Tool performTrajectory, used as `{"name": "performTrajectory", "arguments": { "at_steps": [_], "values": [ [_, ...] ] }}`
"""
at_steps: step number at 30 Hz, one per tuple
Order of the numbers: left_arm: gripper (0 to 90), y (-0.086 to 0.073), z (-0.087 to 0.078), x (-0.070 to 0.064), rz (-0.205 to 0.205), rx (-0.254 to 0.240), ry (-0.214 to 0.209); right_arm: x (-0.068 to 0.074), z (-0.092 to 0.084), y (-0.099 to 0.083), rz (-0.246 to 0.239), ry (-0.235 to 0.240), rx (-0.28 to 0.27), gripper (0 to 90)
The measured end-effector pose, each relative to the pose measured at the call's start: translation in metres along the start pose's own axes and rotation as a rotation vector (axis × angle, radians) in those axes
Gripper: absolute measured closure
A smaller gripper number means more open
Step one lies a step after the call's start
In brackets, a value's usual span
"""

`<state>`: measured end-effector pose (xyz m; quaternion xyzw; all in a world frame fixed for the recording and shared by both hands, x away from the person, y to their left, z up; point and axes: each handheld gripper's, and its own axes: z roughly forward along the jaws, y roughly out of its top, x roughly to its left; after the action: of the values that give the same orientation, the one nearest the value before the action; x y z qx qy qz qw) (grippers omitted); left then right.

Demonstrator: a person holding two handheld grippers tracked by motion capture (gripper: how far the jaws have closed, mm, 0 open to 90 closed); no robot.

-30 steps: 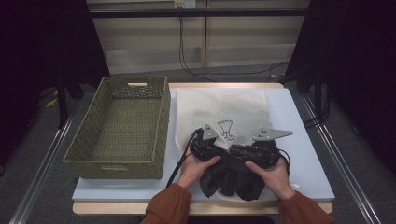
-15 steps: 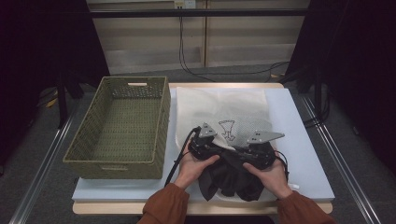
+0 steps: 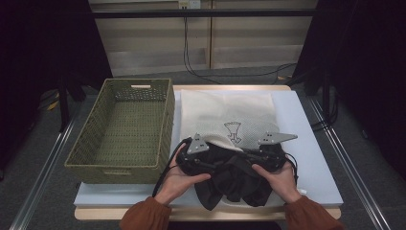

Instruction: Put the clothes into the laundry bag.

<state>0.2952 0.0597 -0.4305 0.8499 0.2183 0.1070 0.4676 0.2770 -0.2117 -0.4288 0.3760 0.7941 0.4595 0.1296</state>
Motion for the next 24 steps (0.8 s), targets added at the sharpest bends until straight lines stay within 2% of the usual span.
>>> {"name": "performTrajectory", "arguments": {
  "at_steps": [2, 3, 5, 6, 7, 8, 11, 13, 14, 17, 18, 20, 21, 24],
  "values": [
    [21.9, -0.004, -0.006, -0.002, -0.007, -0.017, -0.002, -0.001, 0.0, 0.0, 0.005, 0.005, -0.001, 85.2],
    [20.4, -0.006, -0.009, -0.003, 0.005, -0.011, 0.012, -0.002, 0.001, -0.001, 0.007, 0.006, -0.001, 85.2],
    [18.0, -0.01, -0.011, -0.005, -0.007, -0.019, 0.002, -0.002, 0.001, -0.001, 0.009, 0.009, -0.001, 85.2],
    [16.8, -0.012, -0.011, -0.004, -0.001, -0.008, 0.009, -0.002, 0.001, -0.001, 0.009, 0.009, -0.001, 85.2],
    [14.7, -0.014, -0.009, -0.003, -0.007, -0.003, -0.008, -0.002, 0.001, -0.001, 0.008, 0.009, 0.0, 85.1],
    [13.9, -0.016, -0.006, -0.003, -0.009, 0.023, 0.002, -0.002, 0.001, -0.001, 0.008, 0.009, 0.0, 85.0],
    [13.6, -0.025, 0.005, -0.002, 0.002, 0.054, 0.022, -0.002, 0.001, -0.001, 0.005, 0.011, 0.0, 84.8],
    [14.6, -0.033, 0.014, 0.002, -0.047, 0.052, -0.004, -0.001, 0.0, -0.001, 0.002, 0.014, -0.001, 84.5],
    [15.7, -0.035, 0.017, 0.003, -0.053, 0.071, -0.012, -0.001, 0.001, -0.001, 0.001, 0.015, -0.001, 84.3],
    [28.2, -0.036, 0.019, 0.004, -0.053, 0.088, -0.022, 0.0, 0.001, -0.001, 0.003, 0.015, -0.002, 83.4],
    [37.4, -0.036, 0.02, 0.004, -0.051, 0.085, -0.032, 0.0, 0.001, -0.001, 0.004, 0.017, -0.003, 82.7],
    [50.0, -0.035, 0.022, 0.004, -0.057, 0.083, -0.051, 0.0, 0.001, 0.0, 0.004, 0.028, -0.007, 80.5],
    [56.3, -0.034, 0.022, 0.003, -0.043, 0.089, -0.041, 0.0, 0.0, 0.0, 0.003, 0.043, -0.01, 80.1],
    [67.9, -0.032, 0.022, 0.002, -0.035, 0.082, -0.044, 0.003, -0.001, 0.003, 0.001, 0.058, -0.022, 81.5]
  ]
}}
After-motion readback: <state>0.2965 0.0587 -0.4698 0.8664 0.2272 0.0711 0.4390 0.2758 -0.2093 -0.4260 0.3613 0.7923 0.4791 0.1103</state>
